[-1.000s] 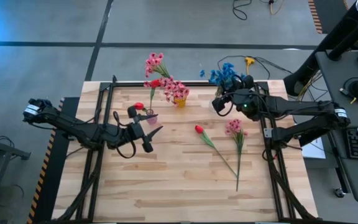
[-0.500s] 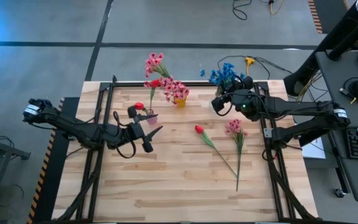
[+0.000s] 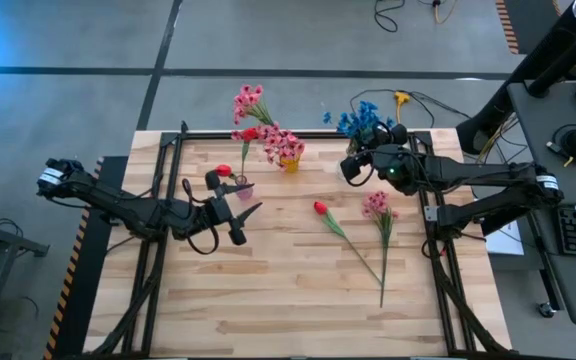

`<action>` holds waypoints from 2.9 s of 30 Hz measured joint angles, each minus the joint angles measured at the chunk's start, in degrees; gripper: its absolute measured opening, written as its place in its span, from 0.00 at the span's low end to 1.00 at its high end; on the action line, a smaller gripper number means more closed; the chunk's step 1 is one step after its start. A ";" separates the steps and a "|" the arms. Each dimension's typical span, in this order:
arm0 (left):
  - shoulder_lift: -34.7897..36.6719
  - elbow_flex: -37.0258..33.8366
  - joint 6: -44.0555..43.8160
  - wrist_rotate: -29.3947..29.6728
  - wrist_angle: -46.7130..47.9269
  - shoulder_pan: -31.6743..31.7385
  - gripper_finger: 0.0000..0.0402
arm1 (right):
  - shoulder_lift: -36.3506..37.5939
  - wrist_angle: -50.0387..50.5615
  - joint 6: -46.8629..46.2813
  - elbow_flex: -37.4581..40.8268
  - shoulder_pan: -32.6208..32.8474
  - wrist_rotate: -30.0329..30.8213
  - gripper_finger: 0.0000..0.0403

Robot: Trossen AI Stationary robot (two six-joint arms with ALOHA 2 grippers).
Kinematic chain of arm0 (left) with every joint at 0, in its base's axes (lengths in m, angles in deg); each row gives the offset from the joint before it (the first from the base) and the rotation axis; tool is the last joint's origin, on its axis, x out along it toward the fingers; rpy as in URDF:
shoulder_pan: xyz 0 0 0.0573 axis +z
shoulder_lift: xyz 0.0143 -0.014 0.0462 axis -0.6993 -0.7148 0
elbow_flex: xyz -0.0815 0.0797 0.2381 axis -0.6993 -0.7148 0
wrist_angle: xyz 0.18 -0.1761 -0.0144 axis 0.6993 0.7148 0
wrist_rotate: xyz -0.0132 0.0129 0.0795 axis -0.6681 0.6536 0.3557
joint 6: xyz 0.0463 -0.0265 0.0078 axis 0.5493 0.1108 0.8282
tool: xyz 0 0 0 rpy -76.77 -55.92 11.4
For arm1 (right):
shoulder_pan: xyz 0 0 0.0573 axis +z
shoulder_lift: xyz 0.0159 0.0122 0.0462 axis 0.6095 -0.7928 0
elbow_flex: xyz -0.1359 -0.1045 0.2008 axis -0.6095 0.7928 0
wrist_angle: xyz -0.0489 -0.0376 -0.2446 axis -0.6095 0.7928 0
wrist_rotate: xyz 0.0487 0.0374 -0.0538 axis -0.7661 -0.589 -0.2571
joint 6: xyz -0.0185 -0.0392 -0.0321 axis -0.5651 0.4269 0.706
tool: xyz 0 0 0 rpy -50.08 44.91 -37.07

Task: Sort flowers into vase by color
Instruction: Put the blue flowers into the transparent vase

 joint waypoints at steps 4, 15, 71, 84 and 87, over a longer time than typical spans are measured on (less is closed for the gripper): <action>0.00 0.00 0.00 0.00 -0.01 0.00 0.53 | 0.00 0.02 -0.72 0.51 -0.09 0.00 0.08; 0.00 0.00 0.00 -0.02 0.01 0.00 0.53 | 0.00 -0.37 -0.80 2.15 -0.10 0.36 0.08; -0.02 0.00 -0.02 -0.03 0.03 0.00 0.53 | 0.00 0.08 -2.00 2.92 -0.10 0.00 0.10; -0.02 0.00 0.00 -0.03 0.02 -0.01 0.53 | 0.00 0.11 -3.46 2.92 -0.10 0.00 0.44; -0.02 0.00 0.00 -0.03 0.04 -0.02 0.53 | 0.04 0.25 -3.88 2.92 -0.10 -0.89 0.48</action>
